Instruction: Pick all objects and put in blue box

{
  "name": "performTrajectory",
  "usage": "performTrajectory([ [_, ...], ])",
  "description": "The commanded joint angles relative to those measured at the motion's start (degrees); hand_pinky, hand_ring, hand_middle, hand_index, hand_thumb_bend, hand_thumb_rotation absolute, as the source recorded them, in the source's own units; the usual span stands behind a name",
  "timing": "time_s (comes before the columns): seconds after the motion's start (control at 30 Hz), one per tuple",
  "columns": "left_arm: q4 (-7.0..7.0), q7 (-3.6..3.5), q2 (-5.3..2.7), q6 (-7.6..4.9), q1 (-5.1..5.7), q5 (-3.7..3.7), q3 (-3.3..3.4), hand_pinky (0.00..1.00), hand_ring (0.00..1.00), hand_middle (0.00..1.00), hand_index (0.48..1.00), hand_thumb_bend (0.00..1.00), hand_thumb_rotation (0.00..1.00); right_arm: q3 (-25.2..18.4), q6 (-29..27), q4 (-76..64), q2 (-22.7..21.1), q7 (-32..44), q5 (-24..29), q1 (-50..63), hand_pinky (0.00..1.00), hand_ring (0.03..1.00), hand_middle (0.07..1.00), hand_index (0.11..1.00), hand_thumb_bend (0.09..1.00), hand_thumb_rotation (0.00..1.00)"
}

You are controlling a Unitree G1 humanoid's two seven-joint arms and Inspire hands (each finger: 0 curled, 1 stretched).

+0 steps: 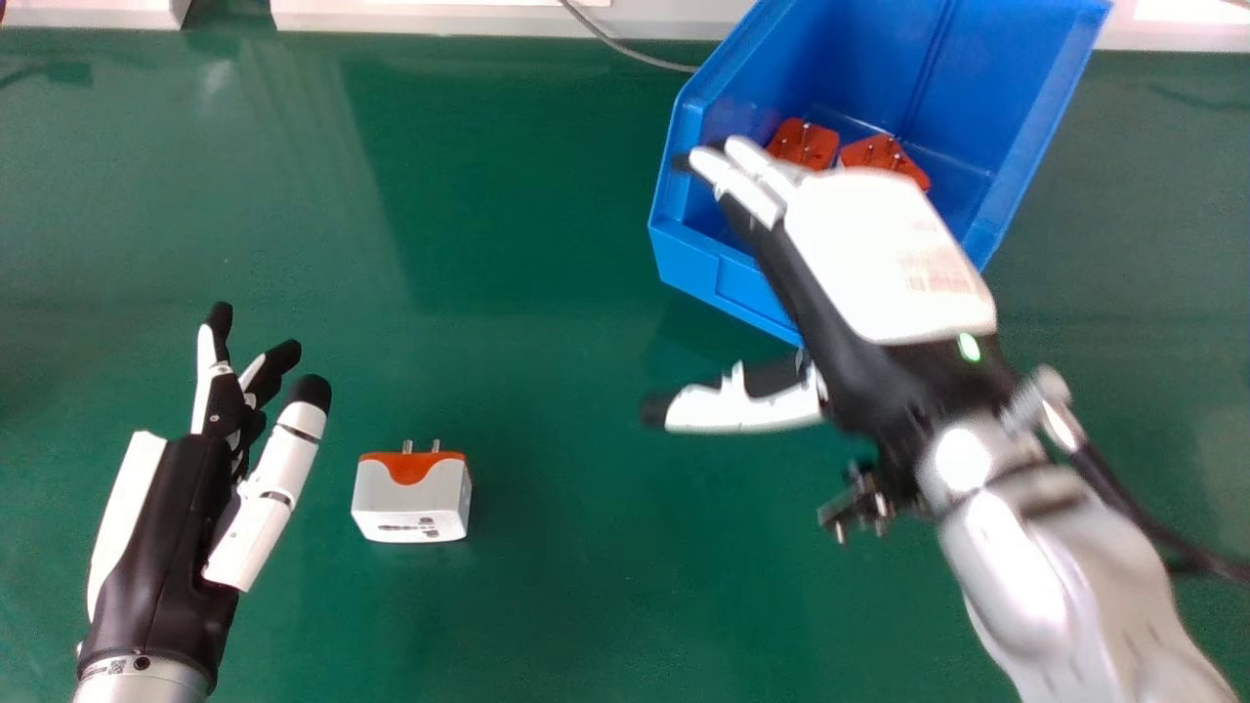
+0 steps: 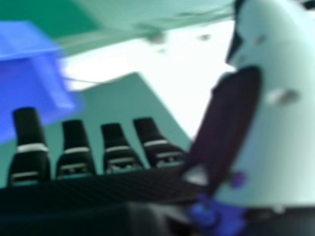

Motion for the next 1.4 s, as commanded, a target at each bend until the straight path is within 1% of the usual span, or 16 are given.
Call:
performTrajectory([
  [0.0,-1.08,0.72,-0.02,-2.14,0.17,0.44,0.45,0.95,0.95,0.94,0.915,0.32,0.85,-1.7,-6.2,-3.2,-1.5,-2.2,1.5,2.8,0.76,0.925,0.965,0.941,0.550,0.56],
  [0.07,-0.73,0.92,0.16,-2.44,-0.02,0.66,0.45,0.94,0.95,0.93,0.915,0.33,0.86,-2.1,-10.8,-2.3,-1.7,-3.2,2.9,4.8,0.80,0.953,0.987,0.961,0.531,0.57],
  [0.1,-0.71,1.08,0.21,-2.33,-0.10,0.90,0.44,0.94,0.95,0.93,0.916,0.33,0.86,-2.1,-12.6,-1.4,-1.6,-3.6,3.1,5.3,0.79,0.949,0.986,0.959,0.530,0.57],
  [0.17,-0.76,1.19,0.24,-1.99,-0.19,1.02,0.42,0.95,0.95,0.93,0.918,0.33,0.87,-1.5,-16.0,0.7,-1.2,-4.3,2.7,5.7,0.77,0.933,0.978,0.946,0.528,0.57],
  [0.23,-0.81,1.41,0.05,-2.13,-0.20,1.01,0.33,0.95,0.96,0.94,0.920,0.32,0.88,-0.4,-18.7,2.7,-0.9,-4.4,1.2,5.5,0.74,0.916,0.965,0.939,0.522,0.59],
  [0.37,-0.92,2.08,-0.26,-2.40,-0.12,1.29,0.10,0.94,0.95,0.93,0.916,0.32,0.87,2.1,-21.6,6.9,1.2,-3.3,-0.8,3.7,0.74,0.906,0.955,0.942,0.518,0.59],
  [0.47,-1.10,2.14,-0.38,-2.43,0.01,1.25,0.07,0.94,0.95,0.93,0.919,0.32,0.88,4.4,-23.1,11.2,3.5,-2.8,-2.0,0.9,0.75,0.904,0.948,0.935,0.520,0.59],
  [0.57,-0.93,2.50,-0.31,-3.06,0.06,1.82,0.05,0.94,0.95,0.94,0.924,0.29,0.91,6.6,-23.5,15.7,6.1,-2.6,-4.1,-2.0,0.74,0.898,0.944,0.929,0.531,0.60],
  [0.7,-1.32,2.94,-0.33,-2.68,0.19,2.37,0.05,0.95,0.95,0.94,0.927,0.27,0.95,9.4,-23.3,22.8,9.9,-3.9,-7.0,-6.3,0.75,0.900,0.949,0.924,0.534,0.56],
  [0.77,-1.49,3.06,-0.39,-2.72,0.25,2.38,0.07,0.95,0.95,0.94,0.926,0.26,0.95,10.6,-23.2,26.5,11.9,-4.6,-7.9,-8.6,0.73,0.886,0.933,0.898,0.557,0.53],
  [0.87,-1.80,3.16,-0.38,-2.62,0.58,2.54,0.20,0.95,0.96,0.94,0.928,0.27,0.95,12.4,-22.1,31.7,14.7,-4.3,-9.6,-12.3,0.73,0.877,0.923,0.887,0.559,0.53],
  [1.0,-2.16,3.25,-0.64,-2.72,0.98,2.18,0.33,0.95,0.96,0.94,0.926,0.27,0.92,14.1,-21.5,38.3,17.8,-5.3,-10.6,-17.1,0.70,0.857,0.910,0.884,0.587,0.50],
  [1.07,-2.27,3.31,-0.65,-3.16,1.18,2.39,0.30,0.94,0.95,0.94,0.926,0.26,0.91,14.7,-21.0,40.7,18.9,-4.5,-10.8,-19.2,0.71,0.859,0.915,0.892,0.580,0.52],
  [1.1,-2.46,3.34,-0.65,-3.14,1.32,2.51,0.26,0.94,0.95,0.94,0.924,0.25,0.92,15.1,-20.7,42.0,19.5,-4.0,-10.9,-20.4,0.72,0.863,0.919,0.899,0.570,0.53],
  [1.23,-3.34,3.23,-0.84,-2.76,1.91,2.37,0.12,0.94,0.95,0.94,0.926,0.25,0.93,16.7,-19.4,46.9,21.4,-3.3,-11.8,-24.7,0.72,0.862,0.919,0.894,0.568,0.53],
  [1.37,-3.89,3.35,-0.99,-2.48,2.20,2.76,-0.05,0.93,0.95,0.94,0.923,0.25,0.94,18.5,-18.6,52.1,22.7,-4.3,-13.0,-28.5,0.72,0.849,0.905,0.872,0.578,0.53],
])
